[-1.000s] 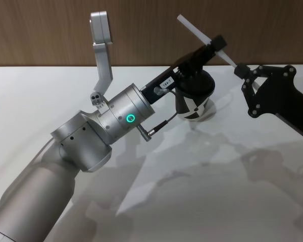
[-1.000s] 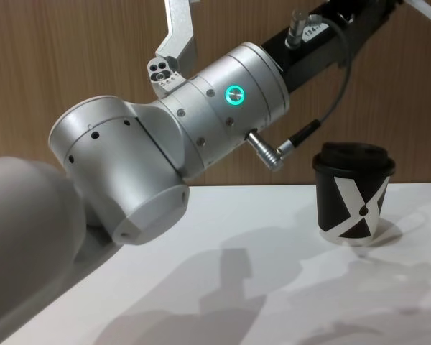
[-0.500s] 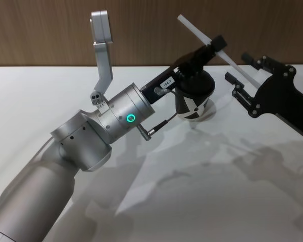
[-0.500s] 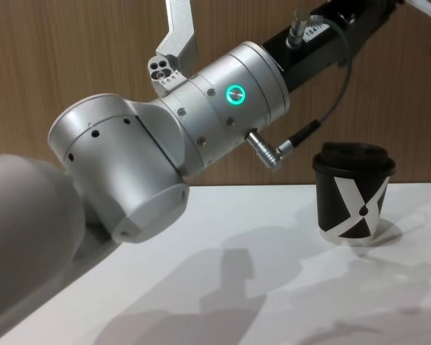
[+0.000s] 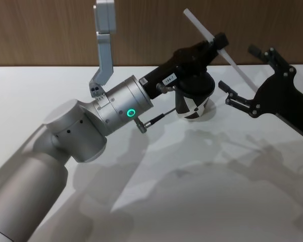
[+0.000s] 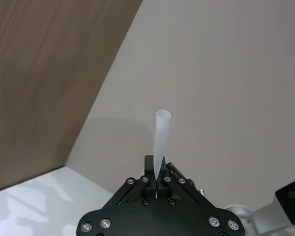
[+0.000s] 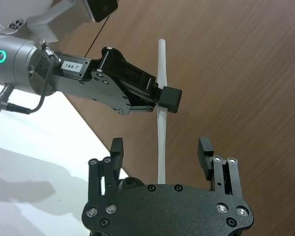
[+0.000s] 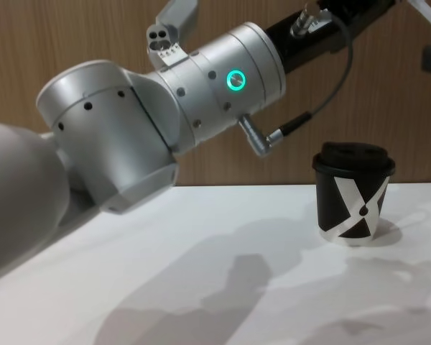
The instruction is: Pick up the straw with one hand, pass it to the other hand, and insert it into the cup.
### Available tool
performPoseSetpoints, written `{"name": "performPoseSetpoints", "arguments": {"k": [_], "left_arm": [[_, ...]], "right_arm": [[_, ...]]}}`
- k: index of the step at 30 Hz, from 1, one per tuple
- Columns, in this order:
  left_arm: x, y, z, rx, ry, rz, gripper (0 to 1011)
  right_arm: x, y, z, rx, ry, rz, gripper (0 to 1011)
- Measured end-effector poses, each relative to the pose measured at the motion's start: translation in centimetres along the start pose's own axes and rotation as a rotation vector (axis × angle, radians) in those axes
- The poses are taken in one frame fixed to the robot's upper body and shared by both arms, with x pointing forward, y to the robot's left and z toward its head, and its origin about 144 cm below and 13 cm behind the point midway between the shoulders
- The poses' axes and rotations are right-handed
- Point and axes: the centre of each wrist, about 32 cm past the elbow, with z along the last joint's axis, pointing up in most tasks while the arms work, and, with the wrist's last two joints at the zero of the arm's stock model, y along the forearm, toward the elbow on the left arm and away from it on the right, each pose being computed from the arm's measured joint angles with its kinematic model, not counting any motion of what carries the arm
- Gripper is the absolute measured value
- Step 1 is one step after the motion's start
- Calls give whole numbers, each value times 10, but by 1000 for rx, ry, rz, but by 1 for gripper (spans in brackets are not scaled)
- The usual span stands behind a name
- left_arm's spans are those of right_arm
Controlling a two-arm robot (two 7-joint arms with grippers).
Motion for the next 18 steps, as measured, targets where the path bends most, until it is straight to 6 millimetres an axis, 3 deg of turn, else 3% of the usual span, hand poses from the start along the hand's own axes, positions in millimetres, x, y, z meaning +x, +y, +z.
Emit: {"name": "performPoseSetpoints", "arguments": {"k": [5,18], "left_arm": [[-4,-2,11,38,-95,19,8],[-17,-8,53,153,-291,79,8]], "right_arm": [[0,0,0,0,0,0,1001],[0,0,0,0,0,0,1001]]}}
